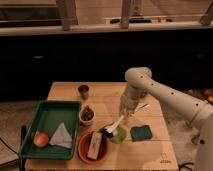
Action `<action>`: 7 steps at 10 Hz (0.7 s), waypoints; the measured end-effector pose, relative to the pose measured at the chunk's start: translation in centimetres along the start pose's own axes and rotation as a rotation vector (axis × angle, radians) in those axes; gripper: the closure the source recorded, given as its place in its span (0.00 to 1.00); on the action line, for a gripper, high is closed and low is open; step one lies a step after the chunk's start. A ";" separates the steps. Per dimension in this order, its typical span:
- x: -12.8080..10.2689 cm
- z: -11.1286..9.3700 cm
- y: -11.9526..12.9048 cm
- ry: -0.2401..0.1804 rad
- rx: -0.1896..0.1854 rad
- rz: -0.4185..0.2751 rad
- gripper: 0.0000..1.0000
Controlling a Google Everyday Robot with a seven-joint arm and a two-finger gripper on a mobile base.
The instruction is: Place brush in plastic cup
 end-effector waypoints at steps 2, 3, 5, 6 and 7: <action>-0.2 0.3 0.7 -0.009 -0.010 0.002 1.00; -0.4 0.5 1.0 -0.015 -0.017 -0.001 1.00; -0.6 0.8 1.4 -0.022 -0.032 -0.013 1.00; -0.8 0.9 1.5 -0.025 -0.037 -0.018 1.00; -0.8 1.1 1.7 -0.028 -0.043 -0.020 1.00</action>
